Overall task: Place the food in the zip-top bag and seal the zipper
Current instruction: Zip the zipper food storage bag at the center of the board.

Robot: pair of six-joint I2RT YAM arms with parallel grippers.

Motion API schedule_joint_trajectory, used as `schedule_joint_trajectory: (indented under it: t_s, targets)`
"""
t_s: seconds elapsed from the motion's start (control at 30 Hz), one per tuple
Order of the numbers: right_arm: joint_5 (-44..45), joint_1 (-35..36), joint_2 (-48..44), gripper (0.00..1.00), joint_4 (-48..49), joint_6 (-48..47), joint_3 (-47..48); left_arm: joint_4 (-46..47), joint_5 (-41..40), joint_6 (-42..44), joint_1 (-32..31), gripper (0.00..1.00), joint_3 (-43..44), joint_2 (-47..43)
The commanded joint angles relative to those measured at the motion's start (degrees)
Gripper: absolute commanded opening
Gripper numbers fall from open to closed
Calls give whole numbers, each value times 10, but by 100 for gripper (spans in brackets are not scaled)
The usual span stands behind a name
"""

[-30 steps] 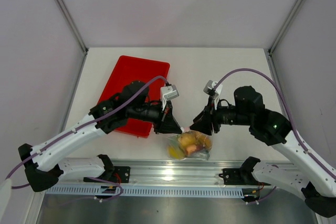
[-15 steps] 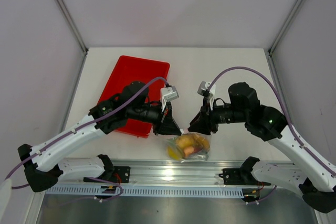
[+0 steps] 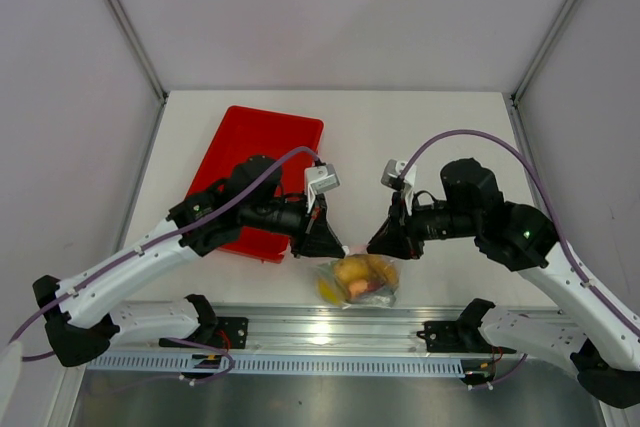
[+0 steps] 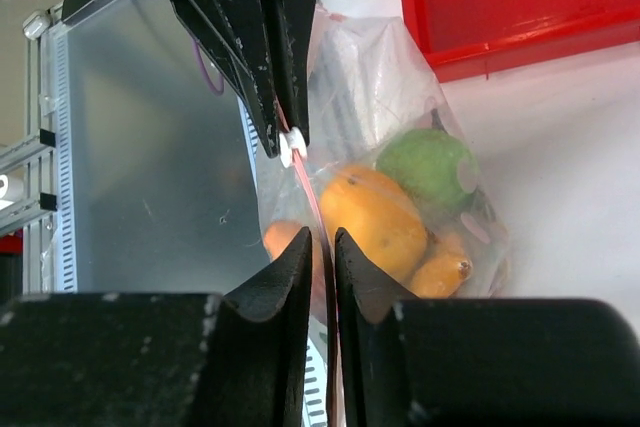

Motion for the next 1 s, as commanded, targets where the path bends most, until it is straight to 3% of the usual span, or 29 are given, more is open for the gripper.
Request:
schedule_joint_trajectory:
  t_s: [0.0, 0.07, 0.13, 0.17, 0.23, 0.43, 0.57, 0.77, 0.9, 0.97]
  targets:
    - [-9, 1, -3, 17, -13, -9, 23, 19, 1, 7, -1, 1, 5, -20]
    - [-14, -1, 1, 16, -17, -24, 27, 18, 2, 8, -1, 1, 2, -21]
    - [-13, -1, 8, 11, -18, -24, 31, 17, -1, 8, -1, 1, 1, -24]
    - [-8, 0, 9, 2, -17, -20, 34, 17, -2, 8, -1, 1, -1, -25]
    - [33, 0, 8, 0, -14, -15, 37, 17, -3, 7, -1, 1, -2, -25]
    - [275, -5, -20, 0, -30, 50, 41, 9, -20, 10, -1, 1, -1, -30]
    - [370, -15, -43, 0, -69, 78, 41, -5, -28, 21, 0, 1, 4, -33]
    - [358, -26, -72, 0, -83, 96, 26, -7, -32, 24, 0, 1, 2, -31]
    - [282, -26, -74, 0, -86, 79, 24, -1, -27, 21, 0, 1, 4, -26]
    - [234, -25, -79, 14, -80, 63, 24, 0, -25, 20, 0, 1, 5, -26]
